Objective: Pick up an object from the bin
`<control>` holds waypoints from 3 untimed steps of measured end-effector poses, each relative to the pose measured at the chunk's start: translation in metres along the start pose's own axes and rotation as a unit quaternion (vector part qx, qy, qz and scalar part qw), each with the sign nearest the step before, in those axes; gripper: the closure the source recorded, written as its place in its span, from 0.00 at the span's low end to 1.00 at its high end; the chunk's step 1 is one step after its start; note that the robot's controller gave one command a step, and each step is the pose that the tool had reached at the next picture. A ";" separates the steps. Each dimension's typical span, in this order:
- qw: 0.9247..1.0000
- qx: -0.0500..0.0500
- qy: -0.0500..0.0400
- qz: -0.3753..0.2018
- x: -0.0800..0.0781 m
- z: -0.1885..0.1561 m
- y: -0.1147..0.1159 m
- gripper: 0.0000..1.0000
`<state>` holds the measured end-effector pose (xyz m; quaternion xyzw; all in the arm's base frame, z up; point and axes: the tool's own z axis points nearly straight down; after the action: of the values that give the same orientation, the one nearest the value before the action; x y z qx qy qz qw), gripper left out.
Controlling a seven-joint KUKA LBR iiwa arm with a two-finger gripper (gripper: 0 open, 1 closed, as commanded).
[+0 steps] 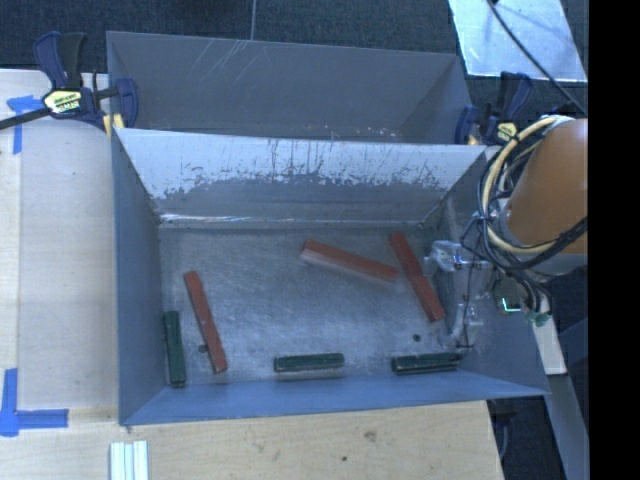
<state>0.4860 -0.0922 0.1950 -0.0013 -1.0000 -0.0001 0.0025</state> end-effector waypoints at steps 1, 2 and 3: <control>0.997 0.002 -0.013 -0.080 -0.004 0.123 -0.025 0.00; 1.000 0.002 -0.008 0.001 -0.080 0.092 -0.059 0.00; 0.968 -0.001 -0.006 0.250 -0.099 0.073 -0.042 0.00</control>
Offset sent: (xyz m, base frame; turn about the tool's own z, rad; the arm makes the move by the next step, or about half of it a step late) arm -0.0031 -0.0247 -0.1250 -0.1622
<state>0.5843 -0.1340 0.1214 -0.2509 -0.9680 -0.0002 -0.0035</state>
